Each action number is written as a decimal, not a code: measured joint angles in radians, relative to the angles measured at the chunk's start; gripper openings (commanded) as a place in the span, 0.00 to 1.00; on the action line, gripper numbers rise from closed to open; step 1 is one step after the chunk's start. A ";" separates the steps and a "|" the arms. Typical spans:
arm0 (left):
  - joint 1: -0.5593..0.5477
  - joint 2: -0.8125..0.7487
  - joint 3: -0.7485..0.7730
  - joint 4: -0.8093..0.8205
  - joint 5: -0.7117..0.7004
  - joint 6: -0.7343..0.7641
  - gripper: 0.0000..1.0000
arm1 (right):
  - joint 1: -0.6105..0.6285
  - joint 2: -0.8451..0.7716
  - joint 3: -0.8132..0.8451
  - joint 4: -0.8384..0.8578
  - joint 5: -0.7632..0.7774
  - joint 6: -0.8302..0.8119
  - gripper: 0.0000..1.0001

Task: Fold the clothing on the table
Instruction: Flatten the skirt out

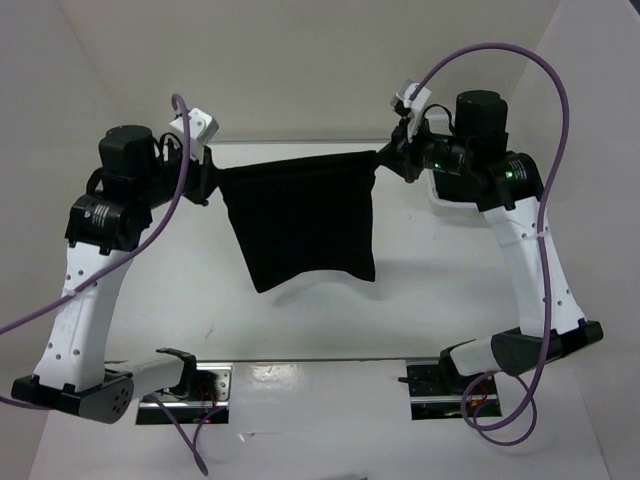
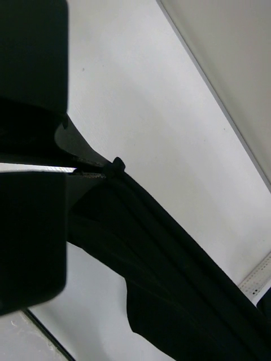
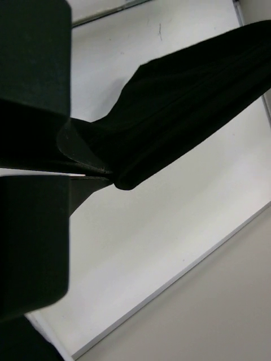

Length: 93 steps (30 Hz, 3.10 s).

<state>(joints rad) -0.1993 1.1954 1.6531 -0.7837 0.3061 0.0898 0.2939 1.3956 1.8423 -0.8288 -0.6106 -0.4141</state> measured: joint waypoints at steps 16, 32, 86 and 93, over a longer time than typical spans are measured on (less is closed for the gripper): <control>0.005 0.290 -0.089 0.085 -0.014 0.017 0.00 | -0.026 0.260 -0.080 0.055 -0.035 0.010 0.00; 0.002 0.833 0.269 0.158 -0.100 0.017 0.00 | -0.008 0.838 0.322 0.110 0.171 0.050 0.00; 0.053 0.368 -0.233 -0.093 0.087 0.412 0.11 | 0.082 0.500 -0.069 -0.253 0.156 -0.333 0.51; 0.071 0.338 -0.288 -0.221 0.020 0.491 0.29 | 0.135 0.482 -0.151 -0.365 0.269 -0.393 0.74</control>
<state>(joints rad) -0.1284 1.5333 1.3651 -1.0050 0.3264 0.5804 0.4286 1.8778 1.6917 -1.1938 -0.3420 -0.8070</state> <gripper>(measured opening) 0.286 0.740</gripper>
